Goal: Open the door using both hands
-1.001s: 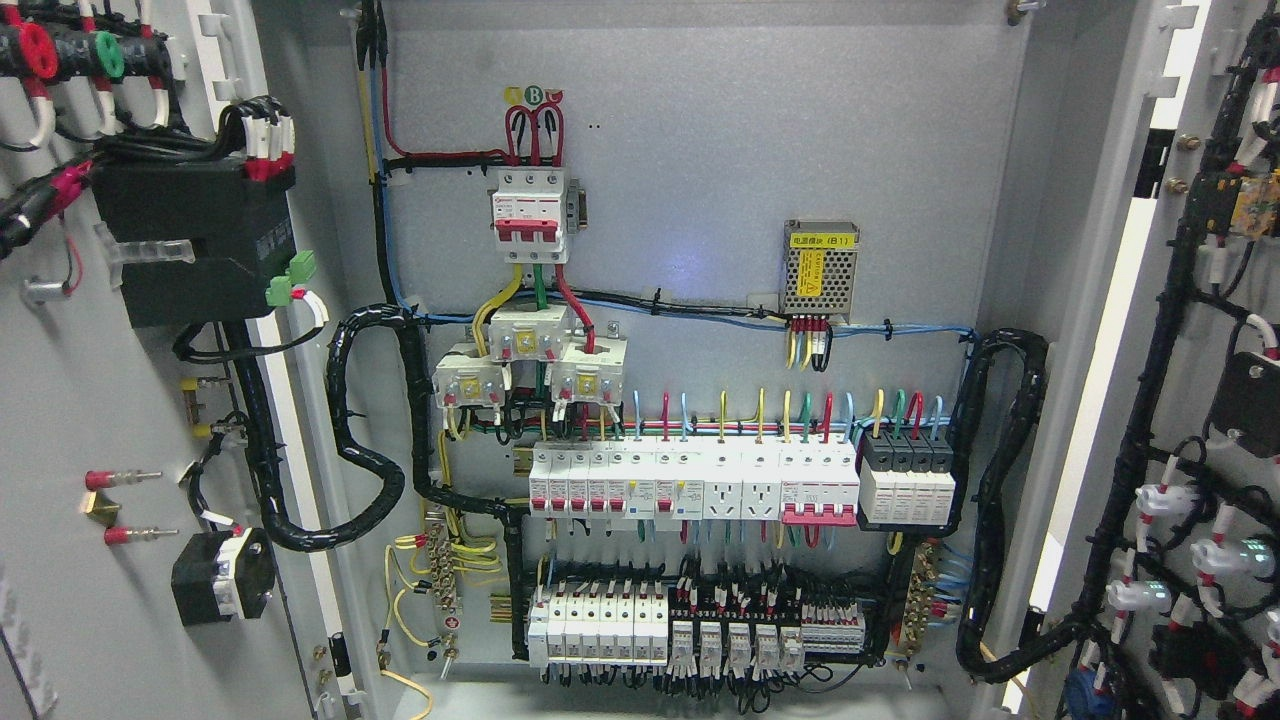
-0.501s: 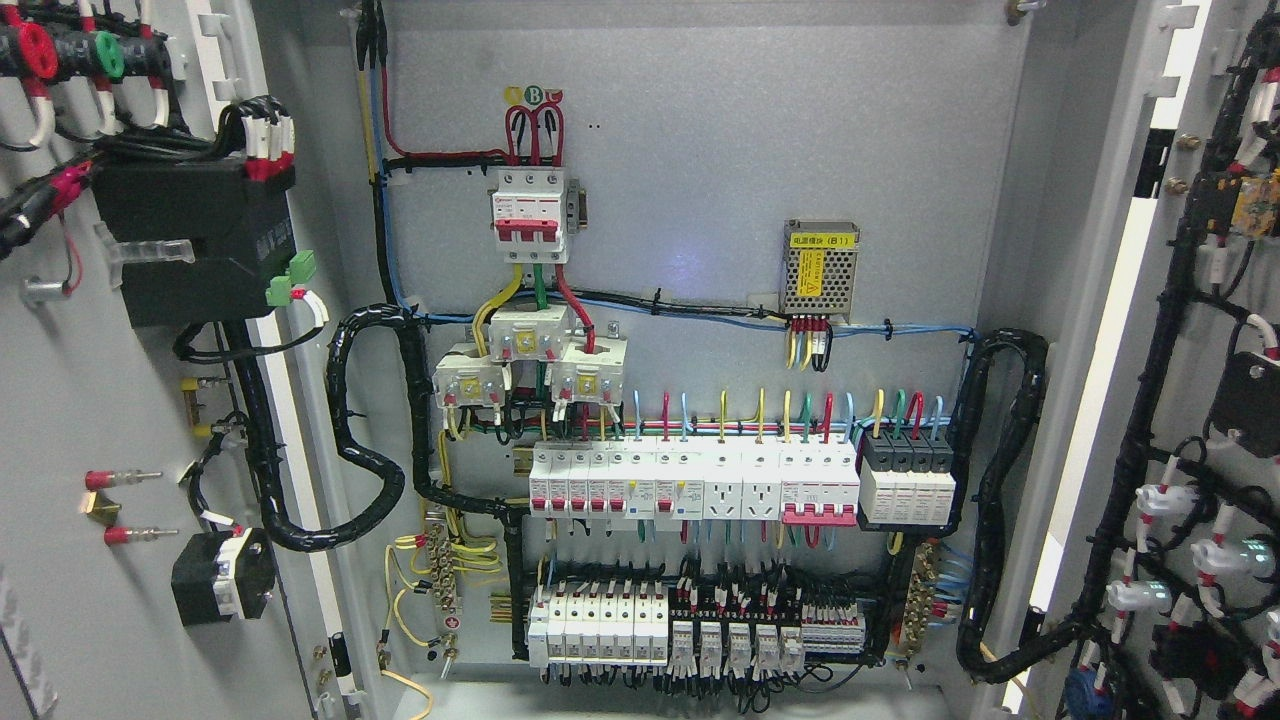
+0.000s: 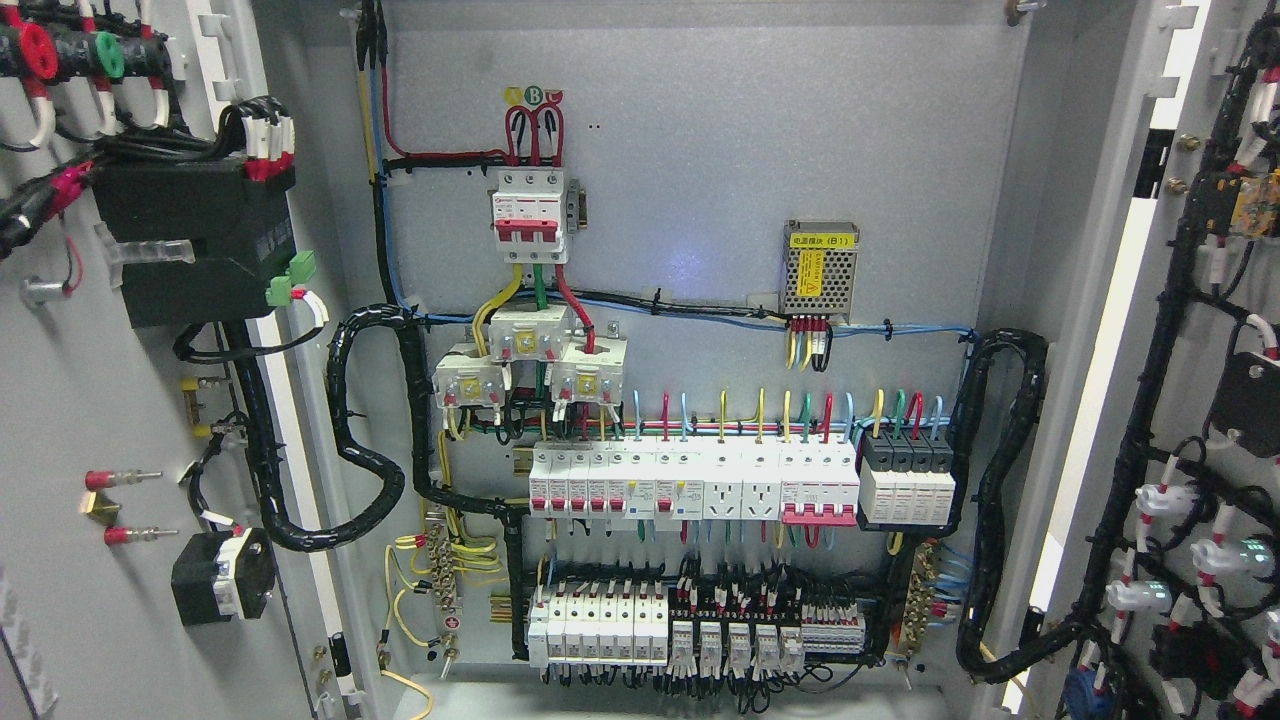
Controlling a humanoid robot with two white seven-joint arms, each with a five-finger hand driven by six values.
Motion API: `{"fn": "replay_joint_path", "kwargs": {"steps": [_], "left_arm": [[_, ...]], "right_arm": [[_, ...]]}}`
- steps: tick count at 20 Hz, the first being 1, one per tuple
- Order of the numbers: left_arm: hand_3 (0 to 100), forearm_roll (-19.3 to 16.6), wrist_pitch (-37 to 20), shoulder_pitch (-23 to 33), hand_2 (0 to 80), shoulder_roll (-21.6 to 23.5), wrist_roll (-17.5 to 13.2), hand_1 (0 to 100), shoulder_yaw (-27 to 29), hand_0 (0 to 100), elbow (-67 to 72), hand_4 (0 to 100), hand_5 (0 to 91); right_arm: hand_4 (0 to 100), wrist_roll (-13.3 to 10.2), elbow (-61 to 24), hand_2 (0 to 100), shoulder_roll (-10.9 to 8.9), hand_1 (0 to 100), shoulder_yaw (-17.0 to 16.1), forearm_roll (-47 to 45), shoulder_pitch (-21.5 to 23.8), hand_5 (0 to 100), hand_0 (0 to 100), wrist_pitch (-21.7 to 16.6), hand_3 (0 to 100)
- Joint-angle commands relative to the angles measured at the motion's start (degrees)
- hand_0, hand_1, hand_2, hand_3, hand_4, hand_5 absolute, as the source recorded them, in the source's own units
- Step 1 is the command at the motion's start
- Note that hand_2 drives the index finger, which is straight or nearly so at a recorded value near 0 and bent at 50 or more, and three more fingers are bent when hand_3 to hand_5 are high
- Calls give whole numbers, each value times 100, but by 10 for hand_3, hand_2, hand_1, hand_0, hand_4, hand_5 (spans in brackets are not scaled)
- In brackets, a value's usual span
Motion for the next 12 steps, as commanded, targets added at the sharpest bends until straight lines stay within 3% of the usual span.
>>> {"fn": "replay_joint_path", "kwargs": {"steps": [1, 4, 12], "left_arm": [[0, -11, 37, 4, 0, -522, 6, 389, 583, 120, -521, 0, 0], [0, -353, 55, 4, 0, -865, -20, 389, 821, 120, -538, 0, 0], [0, -829, 292, -118, 0, -1296, -12, 389, 901, 120, -1073, 0, 0]], "right_arm": [[11, 0, -6, 0, -149, 0, -207, -137, 63, 45, 478, -55, 56], [16, 0, -6, 0, -202, 0, -233, -146, 63, 48, 478, -55, 59], [25, 9, -6, 0, -237, 0, -259, -225, 169, 56, 477, -151, 67]]}}
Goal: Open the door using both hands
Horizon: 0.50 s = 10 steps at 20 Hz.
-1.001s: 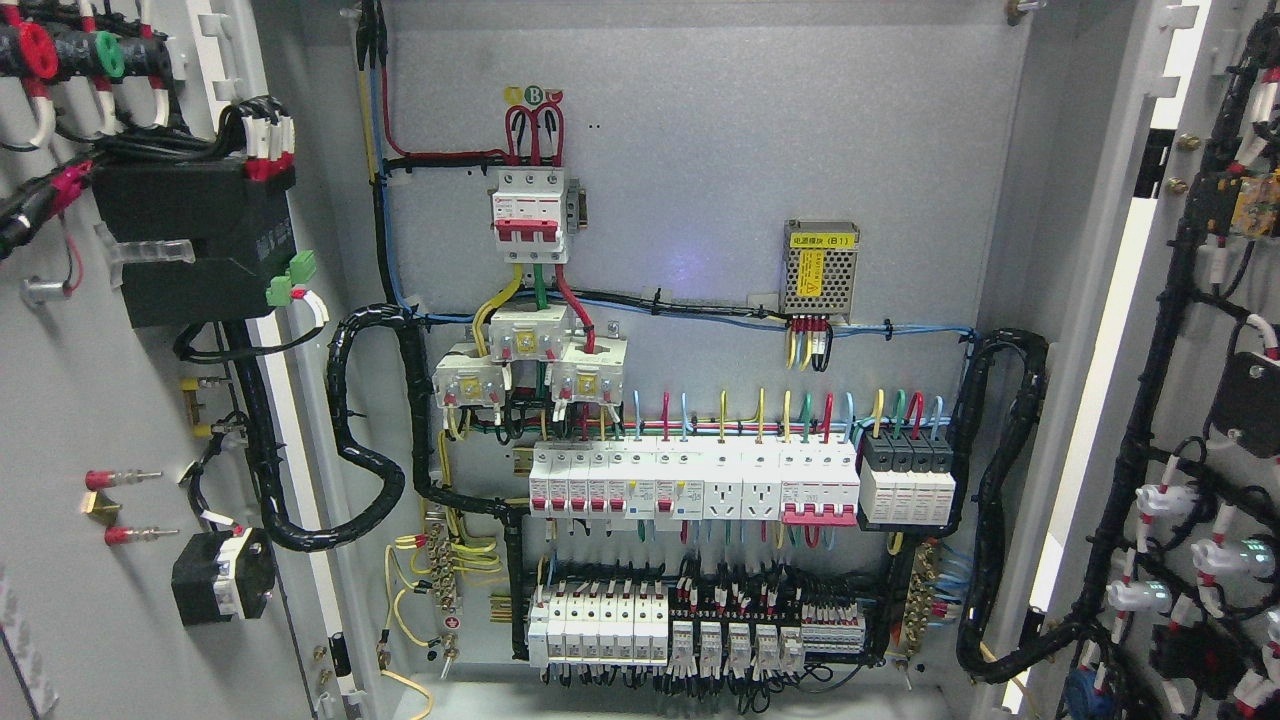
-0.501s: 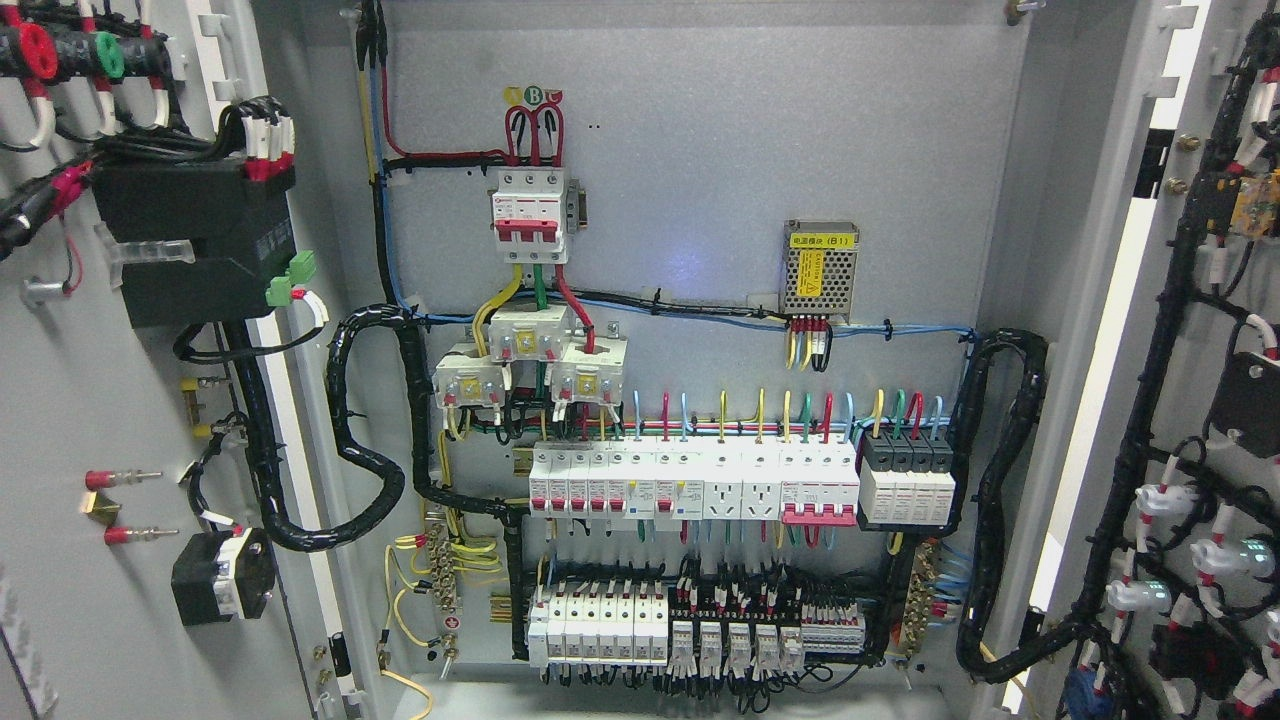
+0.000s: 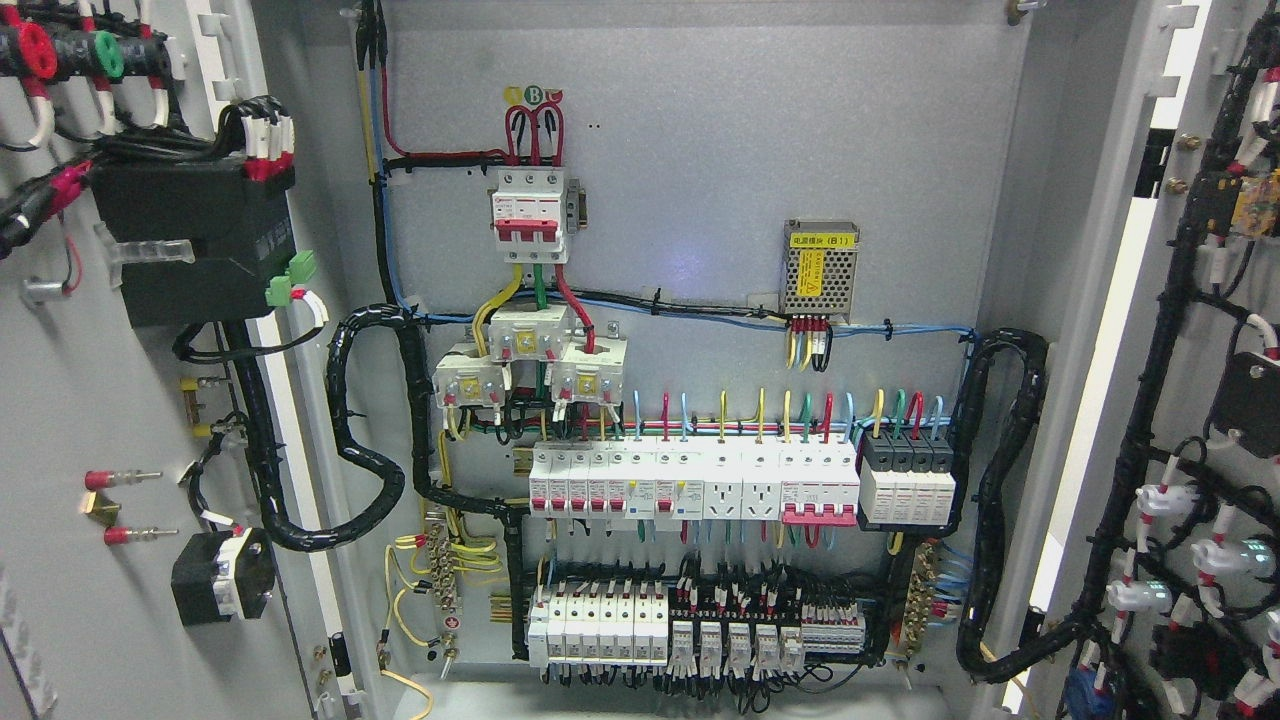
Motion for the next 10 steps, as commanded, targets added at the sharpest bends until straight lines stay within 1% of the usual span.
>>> {"fn": "replay_joint_path", "kwargs": {"steps": [1, 7, 10], "left_arm": [[0, -312, 132, -147, 0, -622, 1, 389, 342, 120, -646, 0, 0], [0, -636, 159, -604, 0, -920, 1, 389, 597, 120, -971, 0, 0], [0, -742, 141, -675, 0, -965, 1, 389, 615, 120, -1173, 0, 0]], "right_arm": [[26, 7, -11, 0, -92, 0, -77, -49, 53, 57, 477, -63, 68], [40, 16, -11, 0, -109, 0, -51, -66, 88, 77, 480, -116, 76], [53, 16, -2, 0, -127, 0, -16, -93, 97, 98, 481, -143, 85]]}}
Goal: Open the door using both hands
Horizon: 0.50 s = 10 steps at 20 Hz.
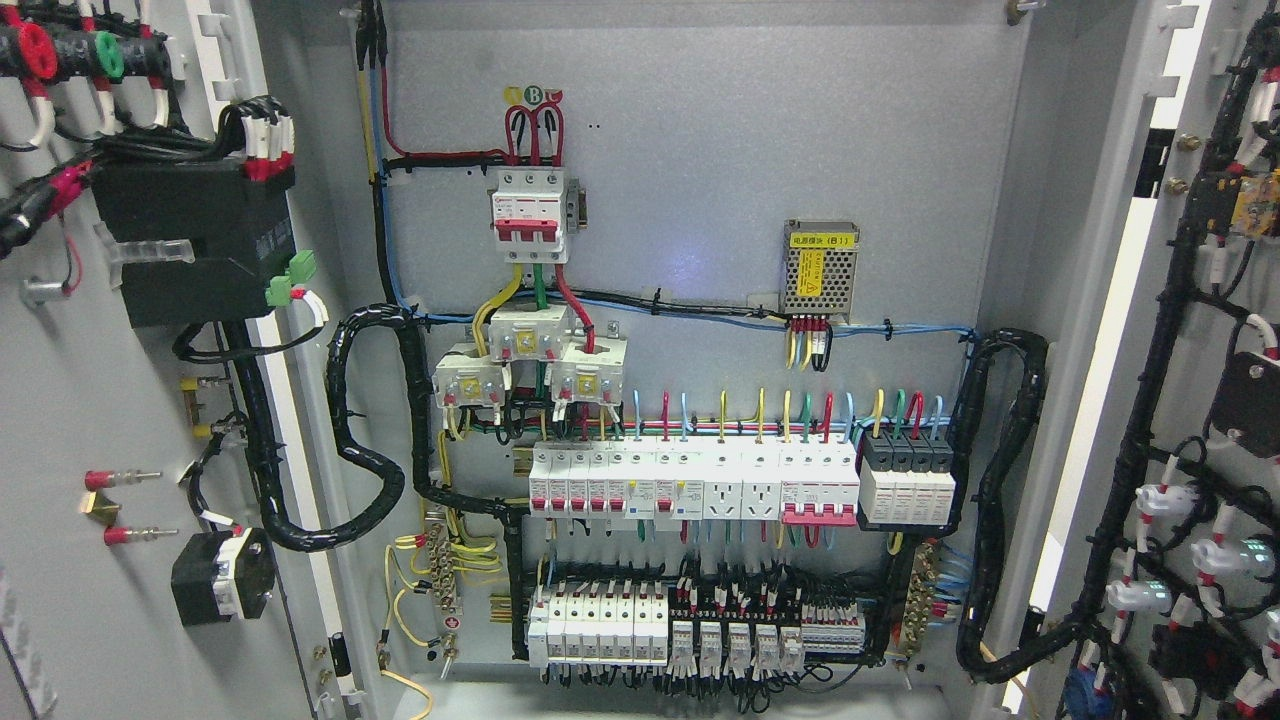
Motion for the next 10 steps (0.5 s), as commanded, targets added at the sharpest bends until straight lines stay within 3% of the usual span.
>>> {"fn": "replay_joint_path", "kwargs": {"steps": [1, 10], "left_arm": [[0, -240, -18, -235, 0, -425, 10, 389, 308, 120, -696, 0, 0], [0, -407, -317, -357, 0, -504, 10, 389, 308, 120, -767, 0, 0]], "right_arm": [[55, 3, 4, 0, -62, 0, 25, -34, 47, 101, 481, -23, 87], [67, 3, -5, 0, -79, 0, 51, -139, 56, 117, 482, -23, 96]]}}
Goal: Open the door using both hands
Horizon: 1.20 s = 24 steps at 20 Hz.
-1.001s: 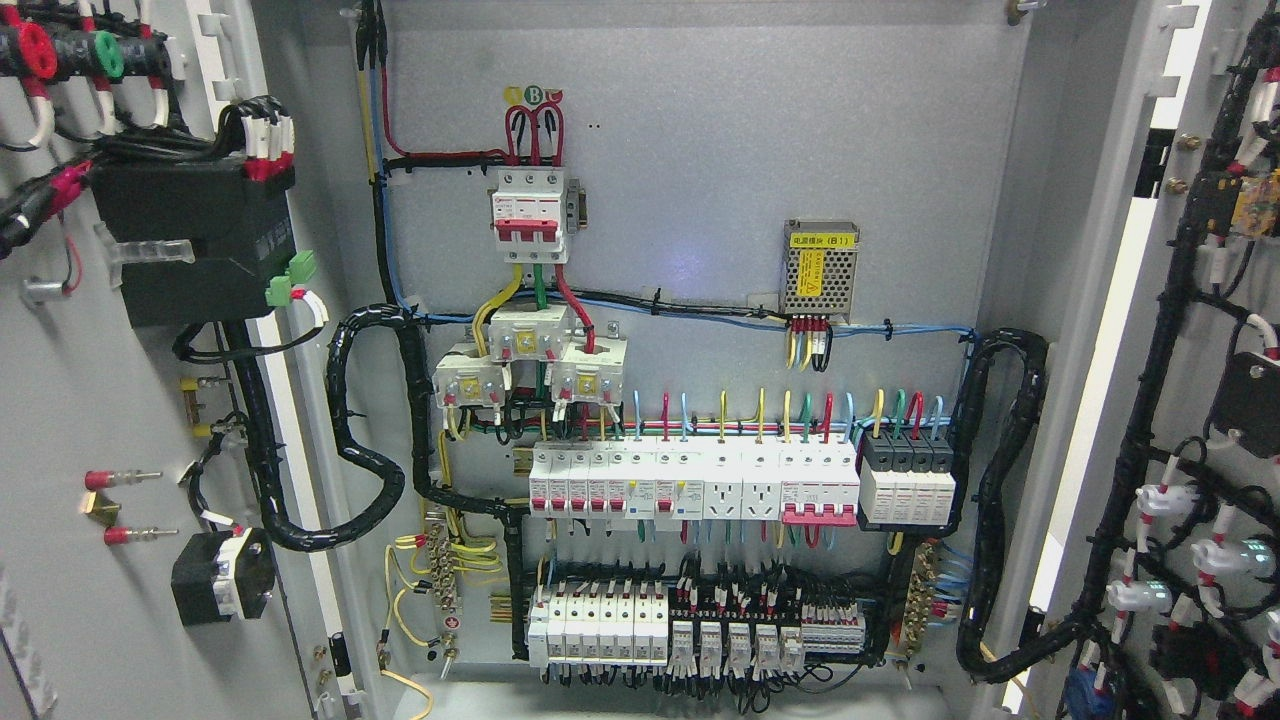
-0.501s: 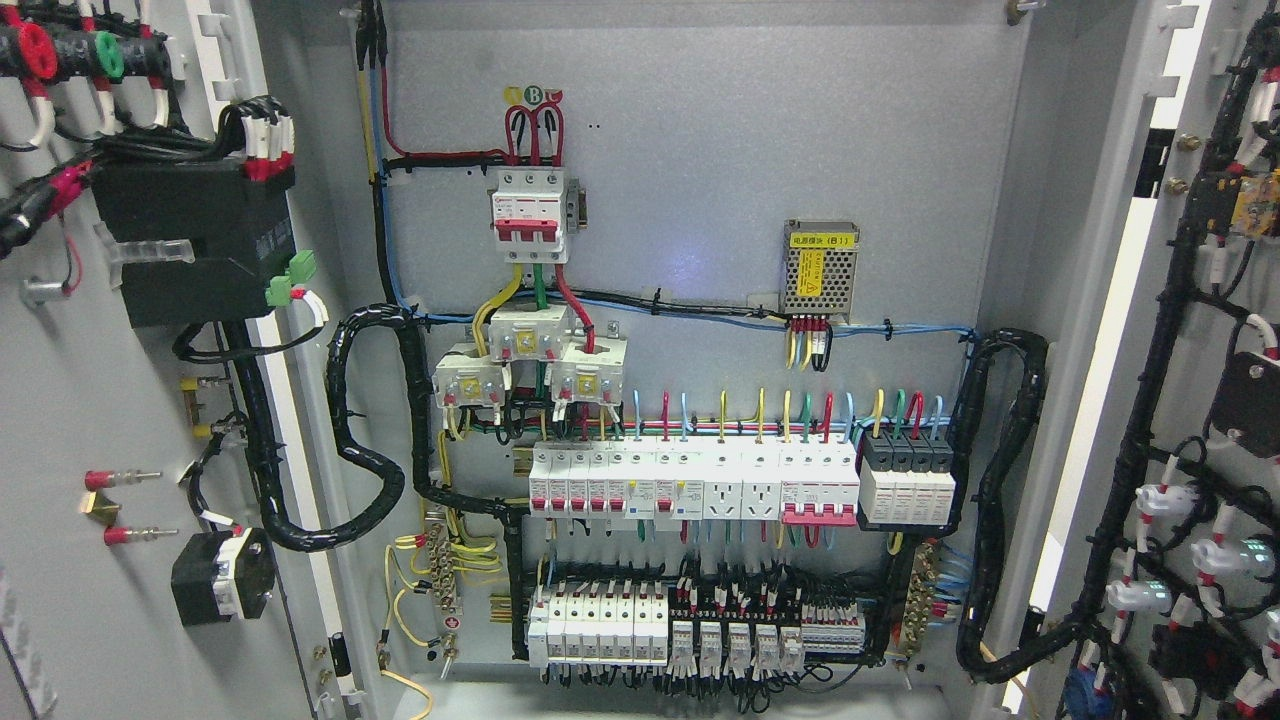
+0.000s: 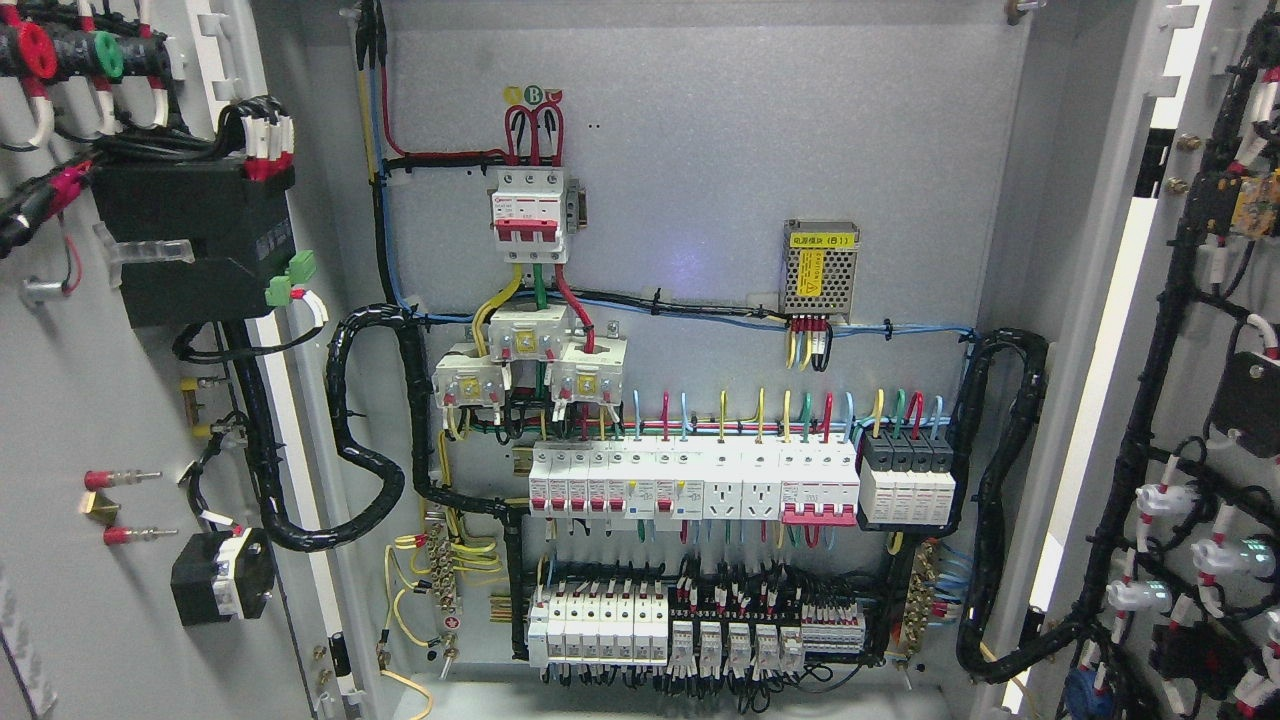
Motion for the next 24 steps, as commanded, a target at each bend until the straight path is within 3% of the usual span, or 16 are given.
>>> {"fn": "replay_joint_path", "kwargs": {"steps": [1, 9, 18, 24], "left_arm": [[0, -257, -227, -133, 0, -185, 4, 389, 133, 120, -326, 0, 0], [0, -362, -509, -413, 0, -316, 13, 389, 299, 120, -449, 0, 0], [0, -354, -579, -519, 0, -352, 48, 389, 1011, 120, -423, 0, 0], [0, -336, -579, -519, 0, -352, 57, 389, 1056, 120, -414, 0, 0]], "right_arm": [[68, -1, -6, 0, -32, 0, 25, -51, 9, 118, 482, 10, 97], [75, -1, -6, 0, -41, 0, 16, -60, -17, 126, 480, 19, 101], [80, -1, -15, 0, -50, 0, 25, -60, 1, 128, 479, 10, 102], [82, -1, -94, 0, -102, 0, 25, -60, -26, 132, 479, 18, 106]]}}
